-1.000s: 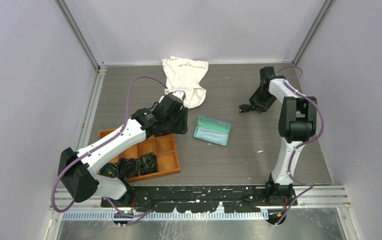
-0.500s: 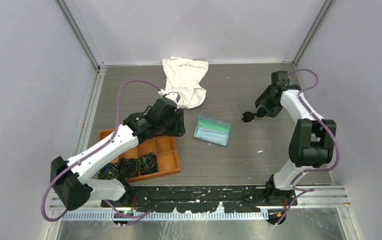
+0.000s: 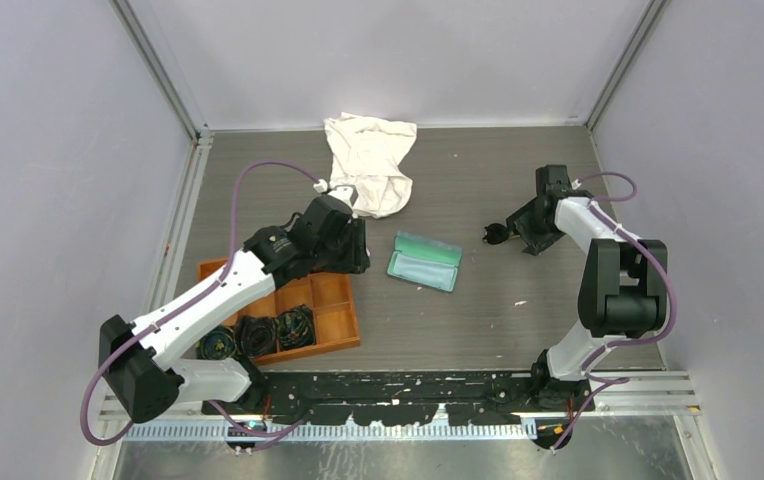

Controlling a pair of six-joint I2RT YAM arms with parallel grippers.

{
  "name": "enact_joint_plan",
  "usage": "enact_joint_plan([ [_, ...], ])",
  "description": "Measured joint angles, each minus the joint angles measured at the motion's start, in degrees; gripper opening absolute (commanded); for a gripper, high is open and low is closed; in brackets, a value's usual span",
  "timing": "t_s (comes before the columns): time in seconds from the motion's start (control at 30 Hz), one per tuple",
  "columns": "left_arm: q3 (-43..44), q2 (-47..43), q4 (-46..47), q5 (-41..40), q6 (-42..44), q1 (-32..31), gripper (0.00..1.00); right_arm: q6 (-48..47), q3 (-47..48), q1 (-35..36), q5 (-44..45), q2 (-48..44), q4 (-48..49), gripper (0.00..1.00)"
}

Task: Organize the sunglasses
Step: Pick up the sunglasses from the center of the board.

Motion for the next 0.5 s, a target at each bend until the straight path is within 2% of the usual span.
enact_joint_plan([
  [0.5,0.0,-0.11,-0.83,-0.02,-0.33,0.0,0.45,1.81,0.9,0.0,-0.15,4.13,3.54,0.62],
])
